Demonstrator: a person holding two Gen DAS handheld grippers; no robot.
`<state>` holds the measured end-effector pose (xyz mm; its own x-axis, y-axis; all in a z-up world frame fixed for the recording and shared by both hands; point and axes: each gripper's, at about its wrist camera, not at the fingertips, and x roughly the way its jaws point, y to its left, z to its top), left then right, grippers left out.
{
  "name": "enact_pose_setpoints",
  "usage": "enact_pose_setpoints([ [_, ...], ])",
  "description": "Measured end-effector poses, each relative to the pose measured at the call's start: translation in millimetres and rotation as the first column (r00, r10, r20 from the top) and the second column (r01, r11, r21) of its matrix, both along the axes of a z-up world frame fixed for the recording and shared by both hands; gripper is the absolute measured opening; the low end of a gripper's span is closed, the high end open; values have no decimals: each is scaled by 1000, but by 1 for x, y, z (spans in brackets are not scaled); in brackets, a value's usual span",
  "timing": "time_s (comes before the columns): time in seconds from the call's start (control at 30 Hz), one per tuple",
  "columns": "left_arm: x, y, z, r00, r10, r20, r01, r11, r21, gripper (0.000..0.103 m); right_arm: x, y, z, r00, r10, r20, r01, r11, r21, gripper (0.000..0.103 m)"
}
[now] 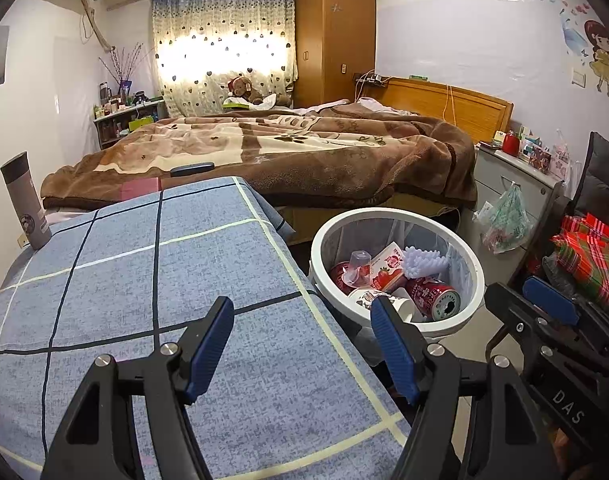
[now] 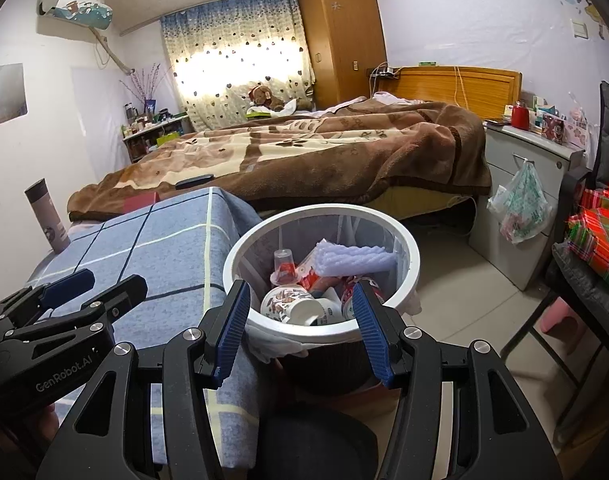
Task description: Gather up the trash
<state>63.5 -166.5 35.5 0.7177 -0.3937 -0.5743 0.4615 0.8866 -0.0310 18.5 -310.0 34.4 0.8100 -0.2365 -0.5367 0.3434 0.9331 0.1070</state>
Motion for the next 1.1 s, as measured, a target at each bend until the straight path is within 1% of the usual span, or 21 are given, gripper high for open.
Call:
enact_pose_setpoints([
  [1.1,-1,6,2,1000,10,-5,-10,1000,4,73,2,4,2,1000,4,-1,-4,1000,-3,55],
])
